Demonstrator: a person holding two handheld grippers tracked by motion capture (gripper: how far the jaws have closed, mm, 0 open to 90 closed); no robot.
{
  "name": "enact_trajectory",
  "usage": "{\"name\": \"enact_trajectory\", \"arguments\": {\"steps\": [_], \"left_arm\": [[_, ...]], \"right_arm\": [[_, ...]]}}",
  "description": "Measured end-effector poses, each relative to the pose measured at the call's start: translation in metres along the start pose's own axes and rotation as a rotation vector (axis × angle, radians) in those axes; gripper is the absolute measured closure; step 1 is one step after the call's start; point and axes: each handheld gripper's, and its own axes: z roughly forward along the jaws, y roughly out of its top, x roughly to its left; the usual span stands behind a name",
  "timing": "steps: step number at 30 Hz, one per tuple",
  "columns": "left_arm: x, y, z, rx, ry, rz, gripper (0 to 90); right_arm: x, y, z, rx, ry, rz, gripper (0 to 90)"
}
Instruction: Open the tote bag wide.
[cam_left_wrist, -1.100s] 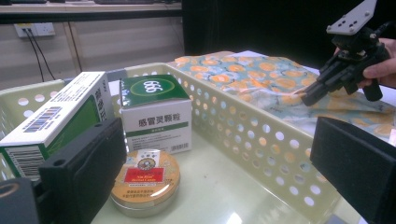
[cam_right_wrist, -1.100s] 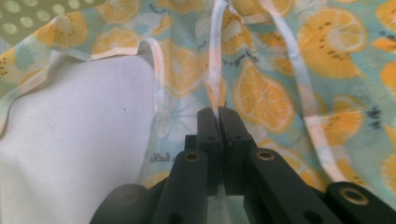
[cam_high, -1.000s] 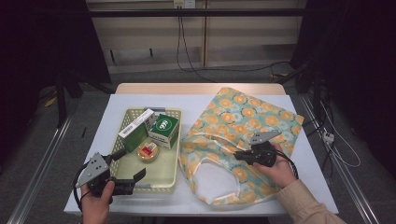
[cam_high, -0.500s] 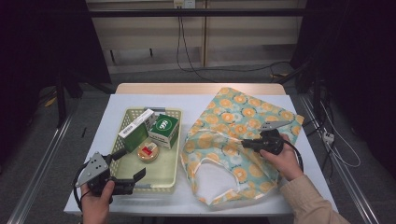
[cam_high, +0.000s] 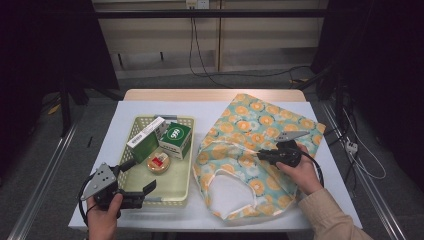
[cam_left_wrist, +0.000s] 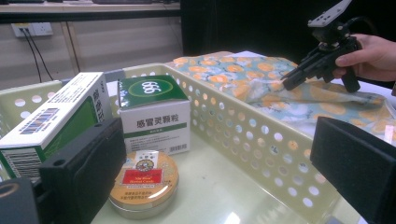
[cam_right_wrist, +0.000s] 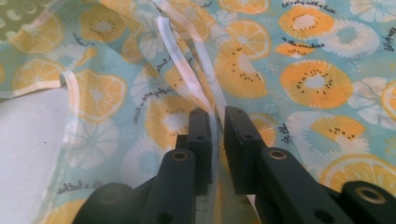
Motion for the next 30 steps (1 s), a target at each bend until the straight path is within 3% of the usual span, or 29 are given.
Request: {"name": "enact_trajectory", "arguments": {"steps": [5, 8, 16, 21, 23, 26, 30], "left_arm": [[0.0, 0.0, 0.0, -0.007, -0.001, -0.008, 3.2], [0.0, 0.0, 0.0, -0.003, -0.005, -0.003, 3.2], [0.0, 0.001, 0.0, -0.01, -0.006, -0.008, 3.2], [0.0, 0.001, 0.0, -0.012, -0.005, -0.011, 3.2], [0.0, 0.001, -0.001, -0.014, -0.006, -0.008, 3.2], [0.0, 0.001, -0.001, -0.014, -0.006, -0.009, 3.2], [0.0, 0.001, -0.001, -0.014, -0.006, -0.009, 3.2]], "right_arm": [[0.012, 0.001, -0.002, 0.002, 0.018, -0.029, 69.8], [0.016, 0.0, -0.002, 0.005, 0.046, -0.02, 59.9], [0.029, 0.003, -0.005, -0.015, 0.084, -0.036, 49.5], [0.044, 0.008, -0.007, -0.027, 0.115, -0.07, 58.4], [0.05, 0.011, -0.007, -0.022, 0.117, -0.087, 68.6], [0.059, 0.013, -0.007, -0.009, 0.189, -0.119, 81.7], [0.066, 0.005, 0.004, 0.021, 0.201, -0.151, 80.4]]}}
